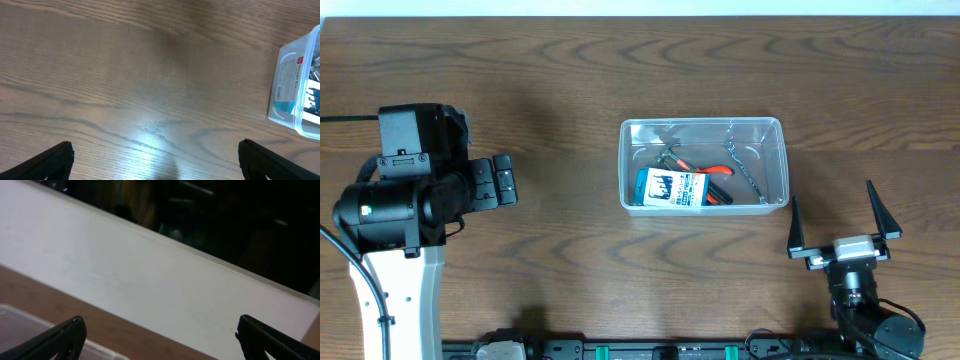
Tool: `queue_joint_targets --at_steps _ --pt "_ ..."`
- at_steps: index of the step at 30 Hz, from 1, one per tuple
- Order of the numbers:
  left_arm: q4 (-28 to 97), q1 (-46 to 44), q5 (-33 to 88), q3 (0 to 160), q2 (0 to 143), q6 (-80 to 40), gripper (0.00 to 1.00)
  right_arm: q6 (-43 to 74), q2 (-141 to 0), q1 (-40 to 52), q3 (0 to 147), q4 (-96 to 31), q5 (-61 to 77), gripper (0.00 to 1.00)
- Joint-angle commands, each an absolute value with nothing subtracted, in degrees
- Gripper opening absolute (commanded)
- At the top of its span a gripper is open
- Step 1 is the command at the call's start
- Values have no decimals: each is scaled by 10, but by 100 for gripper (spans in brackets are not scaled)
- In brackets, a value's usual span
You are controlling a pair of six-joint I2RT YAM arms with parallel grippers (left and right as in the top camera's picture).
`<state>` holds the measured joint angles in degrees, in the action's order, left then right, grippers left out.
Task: Pack container
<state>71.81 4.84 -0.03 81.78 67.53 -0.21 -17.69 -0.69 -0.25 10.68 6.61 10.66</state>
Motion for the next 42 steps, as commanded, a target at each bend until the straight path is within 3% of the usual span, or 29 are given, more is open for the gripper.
queue_joint_targets --at_steps 1,12,26,42 --pt "720 51 -5 820 678 -7 98 -150 -3 -4 73 89 77 99" --pt "720 51 -5 820 678 -7 98 -150 -3 6 4 131 79 99" --pt "720 51 -5 820 678 -7 98 -149 -3 4 3 -40 79 99" --pt "720 51 -5 820 678 -7 98 -150 -3 4 3 -35 77 99"
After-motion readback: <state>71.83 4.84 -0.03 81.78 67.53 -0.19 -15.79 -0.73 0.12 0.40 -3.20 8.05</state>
